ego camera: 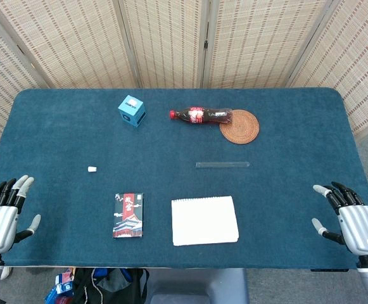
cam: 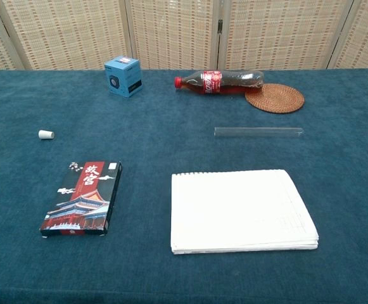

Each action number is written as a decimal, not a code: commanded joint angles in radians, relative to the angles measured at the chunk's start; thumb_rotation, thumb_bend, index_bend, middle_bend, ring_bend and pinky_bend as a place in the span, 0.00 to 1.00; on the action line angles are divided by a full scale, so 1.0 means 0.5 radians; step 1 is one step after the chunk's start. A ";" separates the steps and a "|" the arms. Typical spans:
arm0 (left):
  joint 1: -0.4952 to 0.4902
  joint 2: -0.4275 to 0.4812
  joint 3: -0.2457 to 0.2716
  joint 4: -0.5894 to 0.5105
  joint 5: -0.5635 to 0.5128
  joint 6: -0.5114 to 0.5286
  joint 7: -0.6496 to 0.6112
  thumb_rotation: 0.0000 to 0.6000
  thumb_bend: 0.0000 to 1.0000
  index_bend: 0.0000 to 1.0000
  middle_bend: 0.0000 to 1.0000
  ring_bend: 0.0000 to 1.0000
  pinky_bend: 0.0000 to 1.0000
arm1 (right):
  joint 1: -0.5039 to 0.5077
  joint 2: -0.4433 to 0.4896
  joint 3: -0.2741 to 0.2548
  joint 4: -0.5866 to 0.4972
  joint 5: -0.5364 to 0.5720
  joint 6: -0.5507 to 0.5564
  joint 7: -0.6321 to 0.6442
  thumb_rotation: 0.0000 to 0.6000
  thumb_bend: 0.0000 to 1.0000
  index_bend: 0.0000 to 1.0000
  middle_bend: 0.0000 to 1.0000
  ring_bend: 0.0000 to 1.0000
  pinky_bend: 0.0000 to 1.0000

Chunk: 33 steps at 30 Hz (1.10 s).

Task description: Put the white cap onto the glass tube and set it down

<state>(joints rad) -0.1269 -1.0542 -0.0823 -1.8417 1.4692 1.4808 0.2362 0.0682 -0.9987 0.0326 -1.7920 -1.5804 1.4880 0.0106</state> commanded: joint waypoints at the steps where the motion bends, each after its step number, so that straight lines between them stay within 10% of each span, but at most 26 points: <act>1: 0.001 -0.003 0.001 0.003 0.000 0.003 -0.001 1.00 0.33 0.06 0.00 0.00 0.00 | 0.003 -0.001 -0.005 0.000 -0.012 -0.002 0.011 1.00 0.27 0.21 0.25 0.12 0.18; 18: -0.015 0.007 0.010 0.012 0.021 -0.010 -0.016 1.00 0.33 0.06 0.00 0.00 0.00 | -0.017 0.010 -0.012 -0.016 -0.054 0.051 0.031 1.00 0.27 0.21 0.25 0.14 0.18; 33: -0.046 0.003 0.001 0.043 0.052 -0.020 -0.006 1.00 0.33 0.07 0.00 0.00 0.00 | 0.301 0.123 0.200 -0.214 0.107 -0.306 -0.342 1.00 0.27 0.22 0.40 0.35 0.47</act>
<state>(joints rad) -0.1494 -1.0530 -0.0811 -1.8208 1.4953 1.4714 0.2330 0.1668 -0.9533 0.0974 -1.8700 -1.5620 1.3929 -0.1152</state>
